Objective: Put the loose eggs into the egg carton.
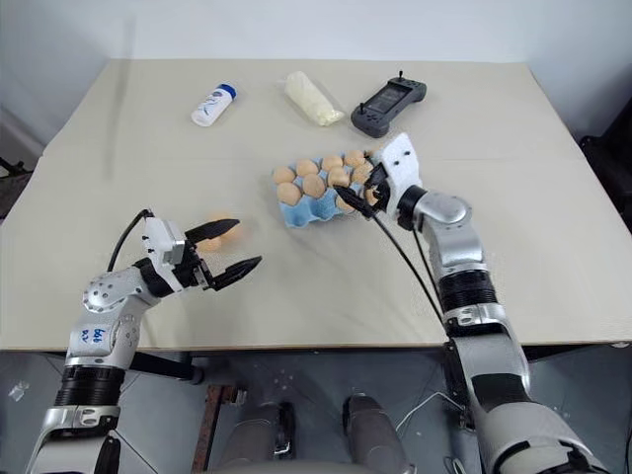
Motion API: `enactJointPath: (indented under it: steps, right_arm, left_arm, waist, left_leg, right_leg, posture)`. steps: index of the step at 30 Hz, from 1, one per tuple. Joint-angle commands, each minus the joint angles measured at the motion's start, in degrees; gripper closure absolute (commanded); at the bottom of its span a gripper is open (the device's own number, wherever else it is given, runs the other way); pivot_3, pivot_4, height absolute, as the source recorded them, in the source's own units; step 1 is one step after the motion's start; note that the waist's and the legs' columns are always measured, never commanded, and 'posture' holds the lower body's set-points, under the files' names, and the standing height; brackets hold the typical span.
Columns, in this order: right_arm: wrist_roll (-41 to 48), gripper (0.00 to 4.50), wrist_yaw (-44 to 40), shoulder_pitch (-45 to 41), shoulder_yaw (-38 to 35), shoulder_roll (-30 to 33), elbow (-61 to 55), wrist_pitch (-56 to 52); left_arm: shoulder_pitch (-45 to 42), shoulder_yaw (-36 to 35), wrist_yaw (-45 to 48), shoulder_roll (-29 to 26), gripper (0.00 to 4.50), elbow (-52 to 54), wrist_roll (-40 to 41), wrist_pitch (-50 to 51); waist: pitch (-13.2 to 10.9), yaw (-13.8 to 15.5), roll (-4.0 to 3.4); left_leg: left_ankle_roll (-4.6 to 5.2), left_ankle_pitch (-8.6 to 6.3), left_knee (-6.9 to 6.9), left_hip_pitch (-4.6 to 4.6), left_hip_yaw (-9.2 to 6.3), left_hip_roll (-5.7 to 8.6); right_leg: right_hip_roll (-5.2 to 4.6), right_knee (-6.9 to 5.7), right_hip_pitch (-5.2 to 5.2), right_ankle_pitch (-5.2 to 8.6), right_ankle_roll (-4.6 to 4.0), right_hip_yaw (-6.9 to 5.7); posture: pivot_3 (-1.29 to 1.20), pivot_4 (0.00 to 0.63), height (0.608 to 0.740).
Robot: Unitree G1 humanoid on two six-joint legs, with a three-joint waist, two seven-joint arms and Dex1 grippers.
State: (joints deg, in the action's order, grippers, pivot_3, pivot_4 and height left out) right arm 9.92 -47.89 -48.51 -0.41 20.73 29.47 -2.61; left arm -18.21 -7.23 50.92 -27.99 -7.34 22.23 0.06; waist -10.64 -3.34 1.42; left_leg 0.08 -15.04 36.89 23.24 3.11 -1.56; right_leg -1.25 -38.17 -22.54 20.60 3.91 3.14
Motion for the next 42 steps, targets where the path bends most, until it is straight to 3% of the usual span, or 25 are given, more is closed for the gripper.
enactJointPath:
  steps: [1, 9, 19, 27, 42]
  right_arm:
    - [6.5, 0.06, -12.7, 4.2, -0.4, 4.7, -8.4, -1.9]
    - [13.8, 0.06, -30.4, 6.3, -0.9, 10.4, -8.0, -4.5]
    - [10.6, 0.06, -42.4, 2.0, 2.3, 11.7, 3.2, 1.1]
    - [8.5, 0.06, -41.4, -1.7, 3.5, 10.3, 9.2, 3.7]
    - [8.6, 0.06, -39.7, -0.4, 3.0, 10.6, 5.6, 1.9]
  left_arm:
    - [1.2, -3.2, -4.8, 0.0, 0.0, 4.1, 0.2, 0.9]
    - [8.8, -8.7, -19.2, 2.4, 0.0, 16.3, -0.4, 6.0]
    - [19.2, -13.6, -31.2, 5.4, 0.0, 21.8, -1.3, 11.0]
    - [16.9, -10.5, -32.4, 5.3, 0.0, 19.8, -3.4, 11.9]
    - [5.2, -5.7, -25.8, 3.7, 0.0, 3.8, -5.8, 9.0]
  waist:
    - [0.0, 0.1, 0.0]
    - [0.0, -0.1, 0.0]
    - [0.0, 0.1, 0.0]
    - [0.0, 0.2, 0.0]
    - [0.0, 0.2, 0.0]
  left_leg:
    - [0.01, -0.02, 0.0, 0.0, -0.01, -0.01]
    - [0.06, -0.06, 0.0, -0.05, 0.0, -0.01]
    - [0.06, -0.06, 0.07, -0.05, -0.02, 0.0]
    - [0.05, -0.06, 0.05, -0.04, -0.03, 0.01]
    - [0.04, -0.06, 0.06, -0.03, -0.02, 0.02]
  right_leg:
    - [0.0, 0.05, 0.03, 0.0, 0.0, -0.02]
    - [-0.02, 0.17, 0.09, -0.02, 0.04, 0.0]
    - [-0.03, 0.18, 0.12, -0.02, 0.04, -0.01]
    - [-0.05, 0.23, 0.12, -0.02, 0.04, -0.02]
    - [-0.05, 0.19, 0.09, -0.02, 0.04, -0.05]
  posture:
    - [0.0, 0.15, 0.74]
    - [0.0, 0.15, 0.74]
    - [0.0, 0.15, 0.74]
    - [0.0, 0.15, 0.74]
    - [0.0, 0.15, 0.74]
